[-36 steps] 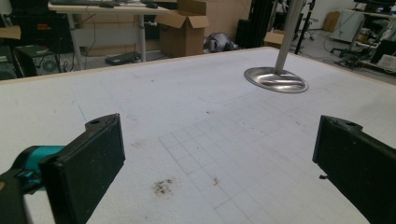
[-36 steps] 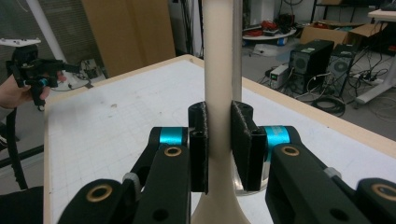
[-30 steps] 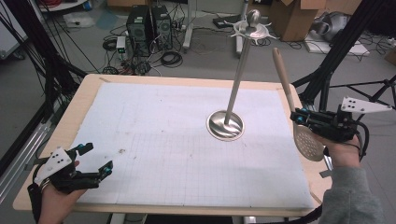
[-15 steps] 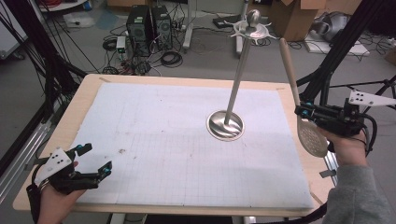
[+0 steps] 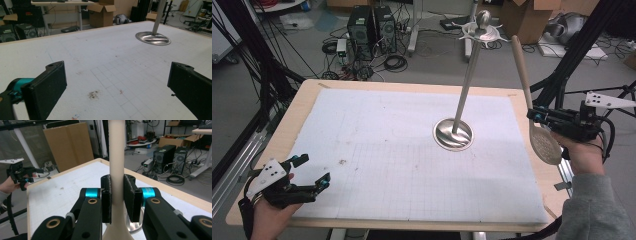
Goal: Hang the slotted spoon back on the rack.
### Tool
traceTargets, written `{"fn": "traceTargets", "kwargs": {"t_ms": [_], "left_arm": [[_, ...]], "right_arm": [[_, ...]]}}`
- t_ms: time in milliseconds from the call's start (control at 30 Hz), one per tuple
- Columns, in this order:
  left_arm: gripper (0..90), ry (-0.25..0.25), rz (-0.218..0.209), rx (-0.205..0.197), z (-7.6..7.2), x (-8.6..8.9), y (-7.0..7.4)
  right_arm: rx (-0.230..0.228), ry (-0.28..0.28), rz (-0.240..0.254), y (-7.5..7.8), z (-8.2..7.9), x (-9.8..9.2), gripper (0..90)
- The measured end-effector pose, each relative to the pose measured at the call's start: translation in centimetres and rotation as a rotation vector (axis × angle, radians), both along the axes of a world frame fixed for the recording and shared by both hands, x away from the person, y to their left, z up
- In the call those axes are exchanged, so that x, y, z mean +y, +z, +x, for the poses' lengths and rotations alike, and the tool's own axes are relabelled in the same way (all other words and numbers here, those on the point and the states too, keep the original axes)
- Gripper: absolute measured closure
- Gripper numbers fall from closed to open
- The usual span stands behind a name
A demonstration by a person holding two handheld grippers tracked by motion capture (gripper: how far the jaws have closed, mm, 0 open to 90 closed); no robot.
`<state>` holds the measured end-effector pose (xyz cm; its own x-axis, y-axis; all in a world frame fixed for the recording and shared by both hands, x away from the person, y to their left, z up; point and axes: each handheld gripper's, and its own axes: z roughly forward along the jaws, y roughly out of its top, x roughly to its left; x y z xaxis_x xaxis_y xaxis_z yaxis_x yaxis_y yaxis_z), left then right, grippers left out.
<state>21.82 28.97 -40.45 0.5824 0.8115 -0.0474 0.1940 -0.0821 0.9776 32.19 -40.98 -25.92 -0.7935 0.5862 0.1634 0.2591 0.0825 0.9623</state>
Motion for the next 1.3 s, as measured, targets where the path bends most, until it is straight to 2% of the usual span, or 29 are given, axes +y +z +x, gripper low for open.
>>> {"fn": "traceTargets", "kwargs": {"t_ms": [533, 1300], "left_arm": [[2.5, 0.013, -0.005, 0.002, -0.1, 0.5, 0.0], [2.6, 0.015, -0.004, 0.007, -0.2, 0.6, -0.1]], "right_arm": [[0.029, 0.019, 0.020, -0.2, 0.5, 0.3, 77.9], [0.054, 0.037, -0.016, -0.6, 1.3, 1.8, 77.9]]}}
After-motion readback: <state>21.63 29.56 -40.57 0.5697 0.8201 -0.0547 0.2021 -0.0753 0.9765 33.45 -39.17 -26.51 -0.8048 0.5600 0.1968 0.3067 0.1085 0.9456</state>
